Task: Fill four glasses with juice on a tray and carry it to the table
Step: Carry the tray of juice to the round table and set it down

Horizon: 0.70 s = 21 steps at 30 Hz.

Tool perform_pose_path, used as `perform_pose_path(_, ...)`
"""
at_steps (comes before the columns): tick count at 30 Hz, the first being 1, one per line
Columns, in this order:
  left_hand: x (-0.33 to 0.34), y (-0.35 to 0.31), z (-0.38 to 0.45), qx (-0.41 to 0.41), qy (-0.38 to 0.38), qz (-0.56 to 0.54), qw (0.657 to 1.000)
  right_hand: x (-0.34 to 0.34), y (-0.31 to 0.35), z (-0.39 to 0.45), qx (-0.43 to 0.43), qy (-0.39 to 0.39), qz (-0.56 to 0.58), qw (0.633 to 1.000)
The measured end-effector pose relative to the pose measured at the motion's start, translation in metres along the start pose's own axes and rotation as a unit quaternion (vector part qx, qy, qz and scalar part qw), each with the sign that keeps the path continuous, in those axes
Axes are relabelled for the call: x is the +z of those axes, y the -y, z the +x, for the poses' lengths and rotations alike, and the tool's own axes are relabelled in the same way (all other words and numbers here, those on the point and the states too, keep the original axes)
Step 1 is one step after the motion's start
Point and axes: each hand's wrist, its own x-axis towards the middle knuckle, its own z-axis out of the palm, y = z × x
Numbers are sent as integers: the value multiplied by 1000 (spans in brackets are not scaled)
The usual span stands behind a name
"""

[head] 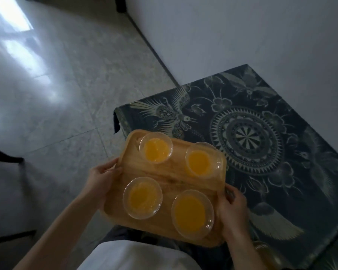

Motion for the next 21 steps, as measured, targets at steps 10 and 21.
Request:
perform_pose_path(10,-81,17,-42,-4,-112,-95,989,72,40,-12,-53,111,-39,992)
perform_pose_path(21,-188,30,-53,-35,-248,-192,949,203,99,-48,-99,233,-124,959)
